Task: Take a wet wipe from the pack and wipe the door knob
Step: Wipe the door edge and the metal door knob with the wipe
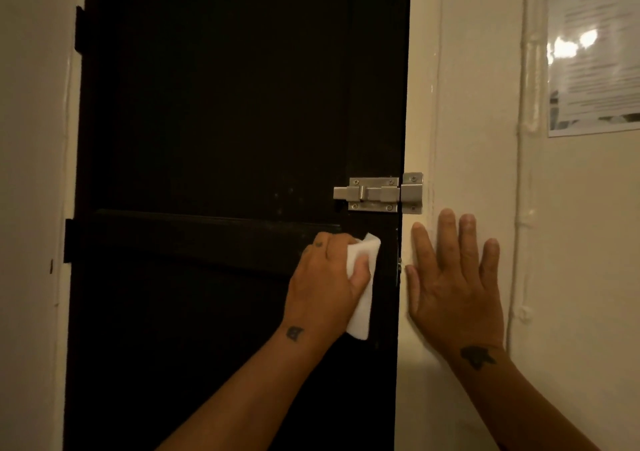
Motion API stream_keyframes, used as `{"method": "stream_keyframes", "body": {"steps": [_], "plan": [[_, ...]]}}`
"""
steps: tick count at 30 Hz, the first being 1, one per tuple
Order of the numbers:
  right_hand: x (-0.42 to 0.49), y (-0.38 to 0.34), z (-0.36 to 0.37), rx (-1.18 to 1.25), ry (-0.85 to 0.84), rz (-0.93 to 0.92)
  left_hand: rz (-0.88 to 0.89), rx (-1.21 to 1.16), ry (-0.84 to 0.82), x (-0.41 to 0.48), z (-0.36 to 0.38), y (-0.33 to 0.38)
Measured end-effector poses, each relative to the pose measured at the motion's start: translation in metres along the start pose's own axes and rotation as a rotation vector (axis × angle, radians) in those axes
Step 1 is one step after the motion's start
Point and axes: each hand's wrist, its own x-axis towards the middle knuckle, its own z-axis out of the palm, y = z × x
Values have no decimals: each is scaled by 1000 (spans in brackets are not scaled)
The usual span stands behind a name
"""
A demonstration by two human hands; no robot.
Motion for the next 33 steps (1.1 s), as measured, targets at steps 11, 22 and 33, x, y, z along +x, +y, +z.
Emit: {"method": "stream_keyframes", "body": {"steps": [11, 22, 33], "plan": [[0, -1, 0, -23, 5, 5, -141, 57, 66, 0, 1, 10], [0, -3, -1, -10, 15, 7, -202, -3, -35, 8, -5, 9], [-1, -3, -1, -4, 24, 10, -200, -3, -77, 10, -8, 10]]}}
